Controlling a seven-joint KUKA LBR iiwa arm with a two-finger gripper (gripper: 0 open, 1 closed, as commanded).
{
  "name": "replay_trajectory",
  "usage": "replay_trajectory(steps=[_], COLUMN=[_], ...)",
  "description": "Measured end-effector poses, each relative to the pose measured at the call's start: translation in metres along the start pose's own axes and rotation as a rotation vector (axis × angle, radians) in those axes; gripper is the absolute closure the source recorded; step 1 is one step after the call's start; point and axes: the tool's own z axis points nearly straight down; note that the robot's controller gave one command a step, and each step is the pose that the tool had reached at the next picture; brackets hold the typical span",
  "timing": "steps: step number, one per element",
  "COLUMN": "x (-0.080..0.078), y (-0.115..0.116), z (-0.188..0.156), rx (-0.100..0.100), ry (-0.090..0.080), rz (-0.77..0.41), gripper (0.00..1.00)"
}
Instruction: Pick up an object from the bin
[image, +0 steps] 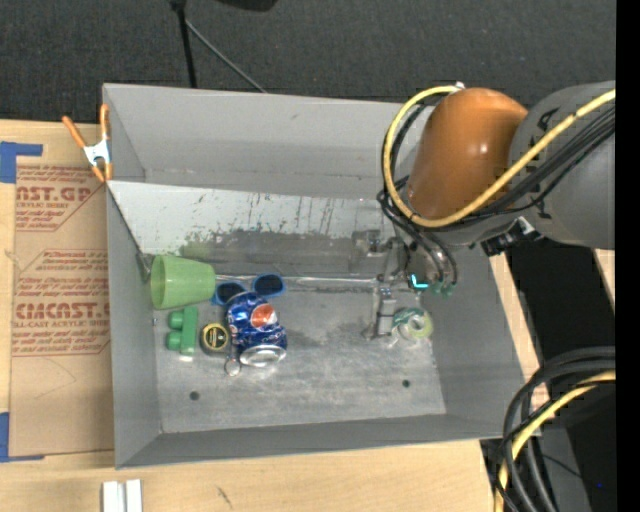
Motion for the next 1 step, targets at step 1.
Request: replay_trajectory(steps=[1], x=[-0.0198], y=[-0.033], z=[0.1376], rx=[-0.001], ry=[0.0], rz=[0.121], gripper=[0.0])
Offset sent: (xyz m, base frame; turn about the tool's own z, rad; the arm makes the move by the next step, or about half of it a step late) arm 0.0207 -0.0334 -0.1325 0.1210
